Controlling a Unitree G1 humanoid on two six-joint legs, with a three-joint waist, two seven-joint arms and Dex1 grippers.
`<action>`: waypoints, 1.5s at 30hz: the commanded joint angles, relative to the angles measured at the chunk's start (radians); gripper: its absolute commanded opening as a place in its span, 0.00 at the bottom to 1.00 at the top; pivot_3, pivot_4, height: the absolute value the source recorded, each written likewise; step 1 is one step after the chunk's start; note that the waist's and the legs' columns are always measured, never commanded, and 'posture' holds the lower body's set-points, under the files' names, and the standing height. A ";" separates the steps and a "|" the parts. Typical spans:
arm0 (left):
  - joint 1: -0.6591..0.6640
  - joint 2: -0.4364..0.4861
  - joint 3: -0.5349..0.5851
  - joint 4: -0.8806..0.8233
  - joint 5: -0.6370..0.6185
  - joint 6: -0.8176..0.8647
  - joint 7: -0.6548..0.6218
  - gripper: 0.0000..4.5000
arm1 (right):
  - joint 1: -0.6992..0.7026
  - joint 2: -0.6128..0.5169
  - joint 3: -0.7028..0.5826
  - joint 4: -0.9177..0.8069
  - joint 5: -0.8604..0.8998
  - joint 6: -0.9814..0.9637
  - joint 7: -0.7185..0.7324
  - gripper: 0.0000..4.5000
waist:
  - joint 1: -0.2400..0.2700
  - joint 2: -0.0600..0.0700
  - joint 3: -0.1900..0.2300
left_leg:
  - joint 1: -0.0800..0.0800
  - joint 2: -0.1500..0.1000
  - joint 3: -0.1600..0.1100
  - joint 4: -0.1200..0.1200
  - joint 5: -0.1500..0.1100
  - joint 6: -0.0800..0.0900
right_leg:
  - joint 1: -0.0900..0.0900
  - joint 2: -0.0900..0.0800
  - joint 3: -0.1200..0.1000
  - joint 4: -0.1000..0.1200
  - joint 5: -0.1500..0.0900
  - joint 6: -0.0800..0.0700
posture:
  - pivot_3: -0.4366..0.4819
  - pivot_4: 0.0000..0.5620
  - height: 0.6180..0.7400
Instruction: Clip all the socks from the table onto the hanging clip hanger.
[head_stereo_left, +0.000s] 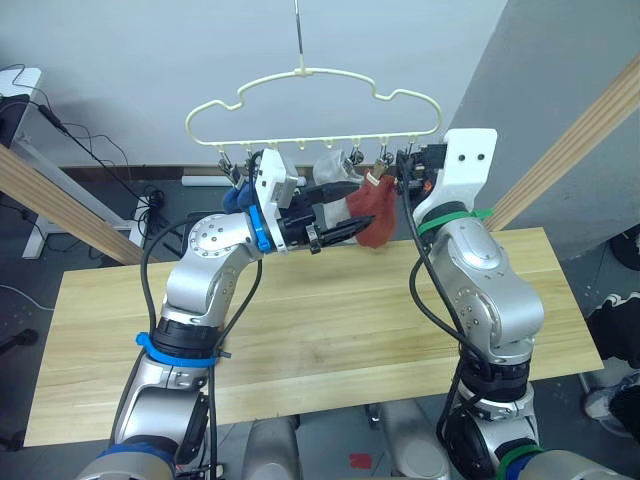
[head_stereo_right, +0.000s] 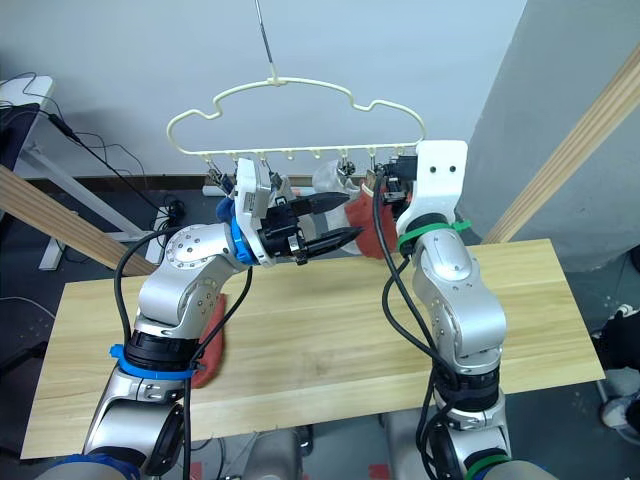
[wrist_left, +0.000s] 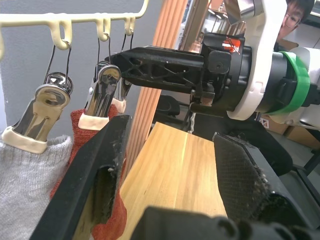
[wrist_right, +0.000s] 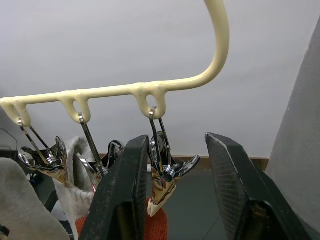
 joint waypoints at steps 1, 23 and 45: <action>-0.011 0.002 0.000 -0.026 -0.002 -0.020 -0.012 0.66 | -0.001 0.012 -0.018 -0.041 -0.003 -0.016 -0.013 0.41 | 0.000 0.000 0.000 | 0.000 0.000 0.000 0.000 0.000 0.000 | 0.000 0.000 0.000 0.000 0.000 0.000 | 0.30 0.56 1.00; -0.025 -0.006 -0.006 0.001 0.007 -0.044 -0.025 0.66 | -0.014 0.094 -0.073 -0.059 0.059 0.017 -0.020 0.41 | -0.003 0.000 0.000 | 0.000 0.000 0.000 0.000 0.000 0.000 | 0.000 0.000 0.000 0.000 0.000 0.000 | 0.29 0.55 1.00; -0.010 -0.009 -0.014 -0.007 0.013 -0.043 -0.020 0.66 | -0.024 0.097 -0.062 -0.045 0.084 -0.005 -0.010 0.29 | -0.004 0.000 0.000 | 0.000 0.000 0.000 0.000 0.000 0.000 | 0.000 0.000 0.000 0.000 0.000 0.000 | 0.29 0.55 1.00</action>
